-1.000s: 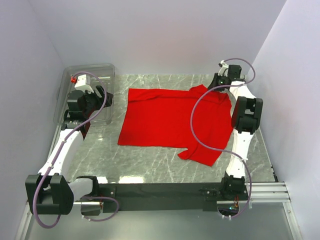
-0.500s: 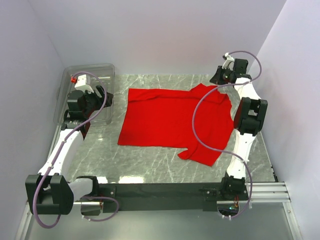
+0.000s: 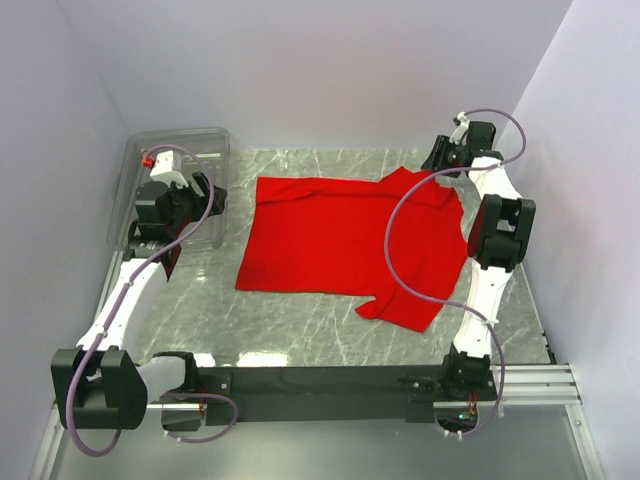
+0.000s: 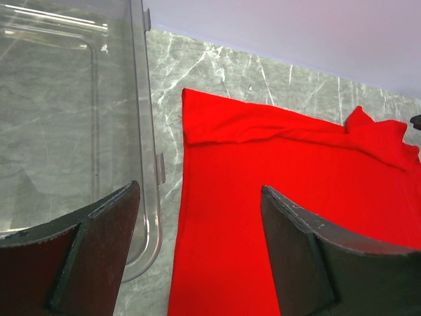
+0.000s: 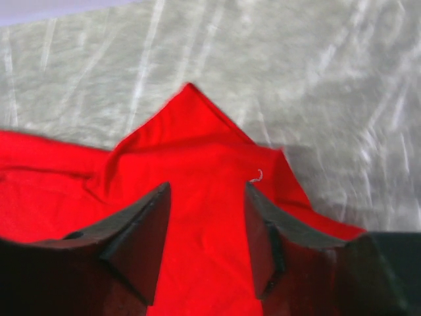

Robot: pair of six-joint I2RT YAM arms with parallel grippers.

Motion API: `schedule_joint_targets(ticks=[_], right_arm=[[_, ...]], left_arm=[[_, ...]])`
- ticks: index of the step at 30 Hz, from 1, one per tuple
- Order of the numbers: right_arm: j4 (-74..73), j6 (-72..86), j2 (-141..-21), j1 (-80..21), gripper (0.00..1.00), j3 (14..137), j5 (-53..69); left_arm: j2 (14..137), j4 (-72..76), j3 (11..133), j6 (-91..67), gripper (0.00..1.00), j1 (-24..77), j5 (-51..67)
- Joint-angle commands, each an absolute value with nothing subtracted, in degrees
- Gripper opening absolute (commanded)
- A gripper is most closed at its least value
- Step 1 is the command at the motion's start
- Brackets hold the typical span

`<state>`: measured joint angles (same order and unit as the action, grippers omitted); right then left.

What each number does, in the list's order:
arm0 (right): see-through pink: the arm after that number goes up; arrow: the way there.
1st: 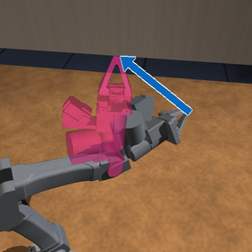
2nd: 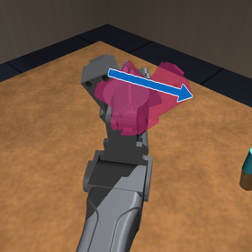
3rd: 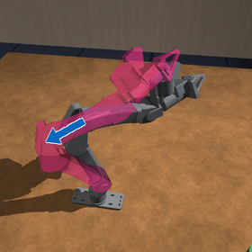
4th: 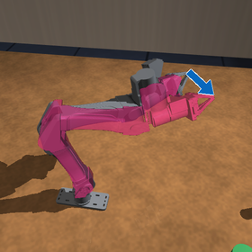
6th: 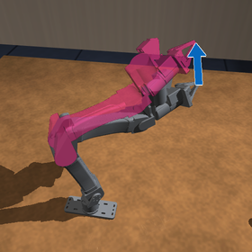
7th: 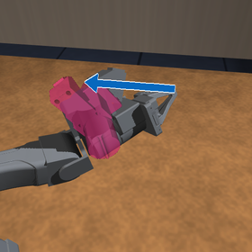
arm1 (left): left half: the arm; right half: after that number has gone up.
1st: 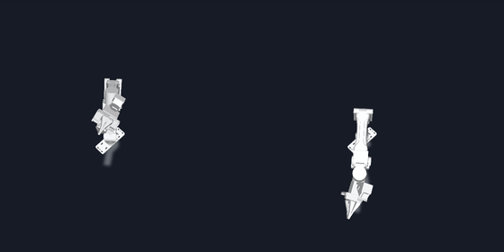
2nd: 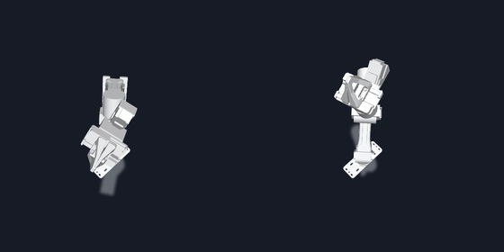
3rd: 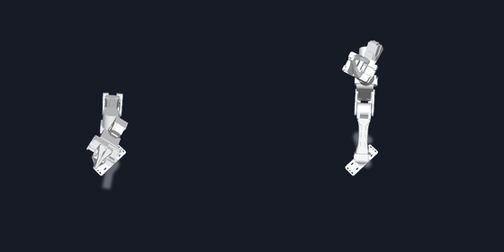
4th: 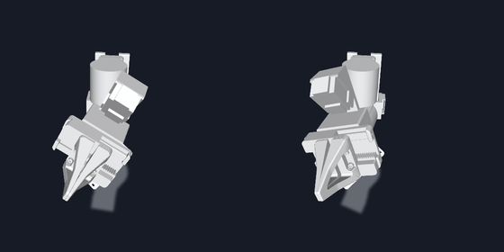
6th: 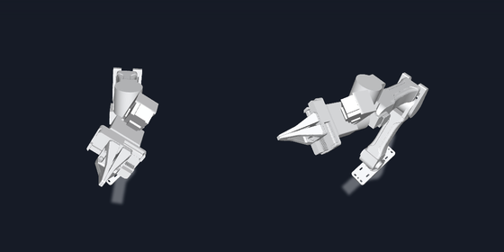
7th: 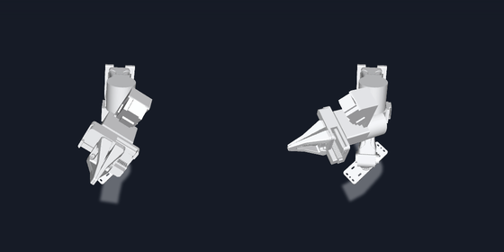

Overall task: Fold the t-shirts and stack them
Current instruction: Smooth out the T-shirt at the center of the board.

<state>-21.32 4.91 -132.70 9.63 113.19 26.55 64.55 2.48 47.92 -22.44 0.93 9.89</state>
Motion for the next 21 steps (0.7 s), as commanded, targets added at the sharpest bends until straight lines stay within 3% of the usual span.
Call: schedule_joint_targets(ticks=[1,6,21], right_arm=[[-20.56,10.89,-131.3,10.37,0.57,112.58,23.02],[-24.52,13.09,-135.96,10.46,0.57,119.42,23.47],[-26.45,14.41,-141.41,10.46,0.55,124.71,19.95]], left_arm=[[63.02,4.83,47.46,-23.47,0.79,0.7,10.99],[63.11,4.13,47.9,-22.94,0.79,0.7,10.72],[63.19,4.13,48.25,-23.12,0.79,0.7,10.72]])
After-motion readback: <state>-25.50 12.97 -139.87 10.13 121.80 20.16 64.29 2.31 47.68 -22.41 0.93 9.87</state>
